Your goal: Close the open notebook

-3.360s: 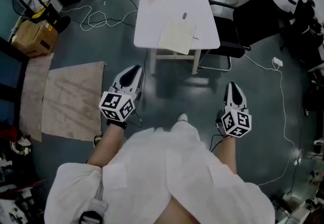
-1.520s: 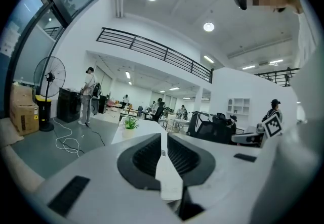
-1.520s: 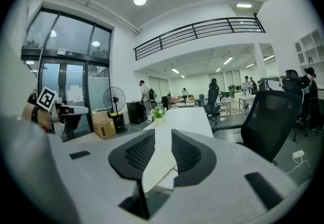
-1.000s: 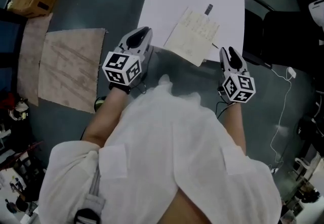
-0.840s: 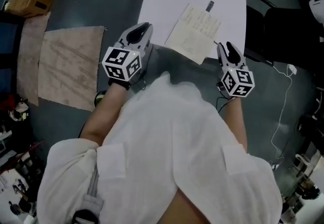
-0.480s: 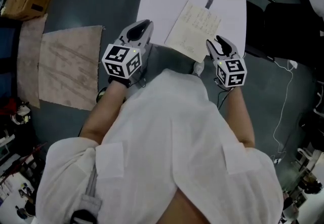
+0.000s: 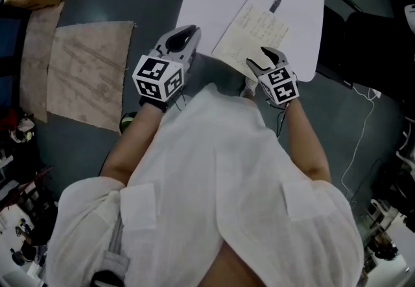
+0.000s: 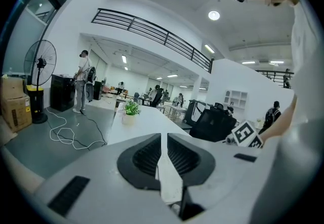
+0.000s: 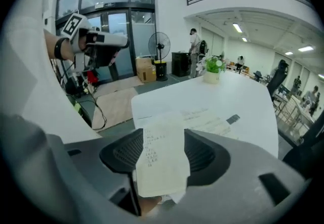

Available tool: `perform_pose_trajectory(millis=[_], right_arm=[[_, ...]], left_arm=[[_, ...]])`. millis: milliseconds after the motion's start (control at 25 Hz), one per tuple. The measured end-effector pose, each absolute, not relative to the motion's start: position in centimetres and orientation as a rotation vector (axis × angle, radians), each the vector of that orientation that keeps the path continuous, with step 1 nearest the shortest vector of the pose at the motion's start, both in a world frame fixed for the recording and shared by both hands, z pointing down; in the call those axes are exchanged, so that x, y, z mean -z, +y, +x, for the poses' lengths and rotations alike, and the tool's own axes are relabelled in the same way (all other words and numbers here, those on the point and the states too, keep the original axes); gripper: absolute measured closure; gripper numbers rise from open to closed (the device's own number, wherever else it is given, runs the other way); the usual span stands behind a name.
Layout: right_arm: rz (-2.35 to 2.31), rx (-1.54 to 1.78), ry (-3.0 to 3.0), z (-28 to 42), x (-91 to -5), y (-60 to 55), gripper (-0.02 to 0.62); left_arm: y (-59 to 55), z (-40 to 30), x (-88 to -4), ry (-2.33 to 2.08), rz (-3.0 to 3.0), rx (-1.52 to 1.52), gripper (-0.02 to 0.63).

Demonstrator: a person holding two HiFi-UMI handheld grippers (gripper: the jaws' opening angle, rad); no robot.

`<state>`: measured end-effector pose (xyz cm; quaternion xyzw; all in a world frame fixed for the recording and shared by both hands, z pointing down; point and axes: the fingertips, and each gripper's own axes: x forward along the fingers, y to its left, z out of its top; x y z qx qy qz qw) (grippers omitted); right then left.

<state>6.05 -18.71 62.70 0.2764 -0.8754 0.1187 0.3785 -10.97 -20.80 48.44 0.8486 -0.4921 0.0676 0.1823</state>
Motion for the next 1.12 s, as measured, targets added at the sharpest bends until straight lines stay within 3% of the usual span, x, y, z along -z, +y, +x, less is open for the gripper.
perform_pose_trajectory(millis=[480, 1120], right_arm=[[0.318, -0.163, -2.006, 3.5, -68.9, -15.2, 0.298], [0.23, -0.005, -1.795, 3.7, -73.3, -14.2, 0.272]], left_arm=[[-20.5, -12.3, -49.3, -1.437, 2.33, -0.184, 0.574], [-20.1, -12.4, -50.1, -1.416, 2.323, -0.201, 0.572]])
